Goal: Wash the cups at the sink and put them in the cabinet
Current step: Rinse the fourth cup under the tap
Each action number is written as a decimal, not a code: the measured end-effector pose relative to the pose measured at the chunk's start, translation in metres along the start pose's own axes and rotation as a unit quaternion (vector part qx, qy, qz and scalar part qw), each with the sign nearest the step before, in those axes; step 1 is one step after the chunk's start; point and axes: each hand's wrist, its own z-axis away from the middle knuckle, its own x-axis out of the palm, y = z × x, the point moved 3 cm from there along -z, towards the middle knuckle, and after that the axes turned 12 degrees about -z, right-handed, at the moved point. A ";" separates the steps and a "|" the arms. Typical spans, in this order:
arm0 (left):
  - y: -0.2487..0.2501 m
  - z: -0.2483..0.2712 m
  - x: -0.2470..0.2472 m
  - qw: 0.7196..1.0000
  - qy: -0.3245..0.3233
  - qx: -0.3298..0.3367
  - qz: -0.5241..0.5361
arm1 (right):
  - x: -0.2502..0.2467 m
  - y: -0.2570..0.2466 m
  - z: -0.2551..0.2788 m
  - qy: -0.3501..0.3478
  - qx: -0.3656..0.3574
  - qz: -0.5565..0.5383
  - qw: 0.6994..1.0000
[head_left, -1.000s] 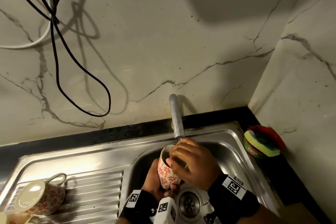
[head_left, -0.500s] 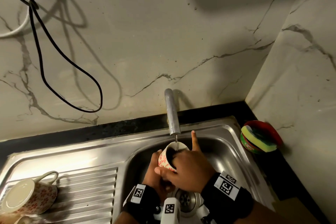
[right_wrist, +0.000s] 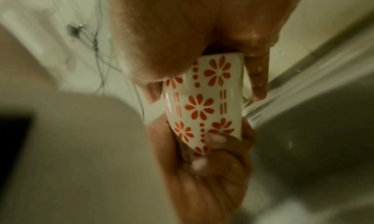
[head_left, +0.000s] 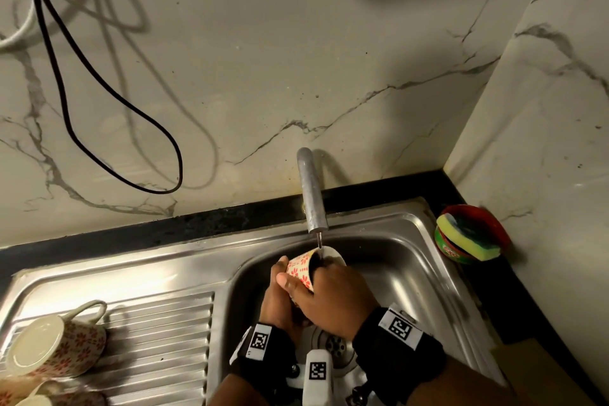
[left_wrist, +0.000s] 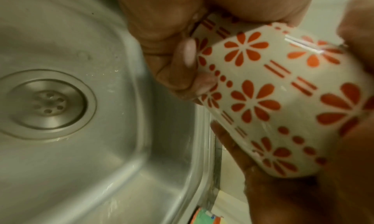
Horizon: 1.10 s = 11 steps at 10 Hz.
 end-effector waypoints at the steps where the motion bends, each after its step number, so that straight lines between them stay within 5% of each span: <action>1: 0.000 0.005 0.005 0.999 -0.030 -0.015 0.017 | -0.005 0.004 0.008 0.037 -0.038 -0.113 0.992; 2: -0.003 0.015 0.016 0.994 -0.087 -0.044 0.050 | -0.008 0.032 0.022 0.116 -0.042 -0.250 0.960; 3: -0.004 0.018 0.021 0.992 -0.113 -0.042 0.040 | 0.004 0.048 0.027 0.090 0.017 -0.352 0.931; 4: 0.006 0.013 0.015 0.989 -0.056 0.020 -0.136 | 0.006 0.060 0.024 0.129 0.009 -0.345 0.930; 5: 0.033 0.003 0.006 0.960 0.029 0.163 -0.227 | 0.000 0.063 0.021 0.148 -0.002 -0.332 0.932; 6: 0.079 0.006 0.008 0.923 0.037 0.281 -0.259 | -0.001 0.064 0.018 0.140 -0.010 -0.314 0.939; 7: 0.093 0.007 0.021 0.913 0.017 0.284 -0.291 | 0.002 0.065 0.015 0.145 -0.002 -0.314 0.938; 8: 0.099 0.020 0.046 0.953 0.010 0.183 -0.240 | 0.001 0.064 0.012 0.146 -0.001 -0.316 0.937; 9: 0.095 0.011 0.045 0.956 0.015 0.139 -0.258 | 0.001 0.068 0.010 0.135 0.003 -0.334 0.933; 11: 0.099 0.017 0.042 0.913 0.037 0.235 -0.331 | 0.000 0.076 0.013 0.141 -0.004 -0.357 0.923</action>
